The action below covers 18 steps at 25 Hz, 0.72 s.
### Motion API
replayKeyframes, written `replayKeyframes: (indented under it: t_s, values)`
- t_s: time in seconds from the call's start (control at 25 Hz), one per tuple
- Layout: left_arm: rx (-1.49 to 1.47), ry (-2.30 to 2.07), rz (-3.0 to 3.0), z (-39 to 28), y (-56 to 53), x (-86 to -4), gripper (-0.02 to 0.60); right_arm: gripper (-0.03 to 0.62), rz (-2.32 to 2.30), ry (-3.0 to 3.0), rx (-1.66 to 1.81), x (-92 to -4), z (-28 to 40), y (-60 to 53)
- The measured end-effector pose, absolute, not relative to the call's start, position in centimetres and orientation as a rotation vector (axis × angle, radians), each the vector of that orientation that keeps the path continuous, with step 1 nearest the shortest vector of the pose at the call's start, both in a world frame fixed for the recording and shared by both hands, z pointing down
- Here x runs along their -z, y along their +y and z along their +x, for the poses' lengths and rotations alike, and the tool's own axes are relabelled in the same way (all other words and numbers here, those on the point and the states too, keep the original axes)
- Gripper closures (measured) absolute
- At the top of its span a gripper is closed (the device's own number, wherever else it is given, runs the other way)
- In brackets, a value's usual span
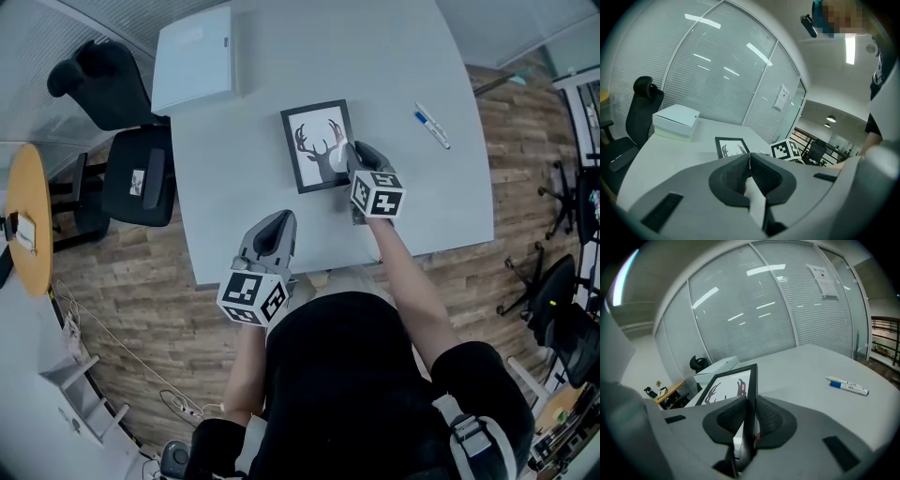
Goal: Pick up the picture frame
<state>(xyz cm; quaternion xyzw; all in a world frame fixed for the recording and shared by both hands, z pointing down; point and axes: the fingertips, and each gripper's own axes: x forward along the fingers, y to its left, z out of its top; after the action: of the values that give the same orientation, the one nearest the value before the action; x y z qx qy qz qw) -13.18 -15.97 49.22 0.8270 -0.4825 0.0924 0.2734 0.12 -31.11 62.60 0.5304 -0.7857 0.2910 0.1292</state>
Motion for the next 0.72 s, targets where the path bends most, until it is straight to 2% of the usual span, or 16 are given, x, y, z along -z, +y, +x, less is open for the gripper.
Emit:
replayKeyframes:
  t_s: [0.72]
  values:
    - [-0.12, -1.37, 2.334, -11.0, -15.9, -43.6, 0.557, 0.514, 1.801, -2.741, -0.334, -35.6, 2.5, -32.9]
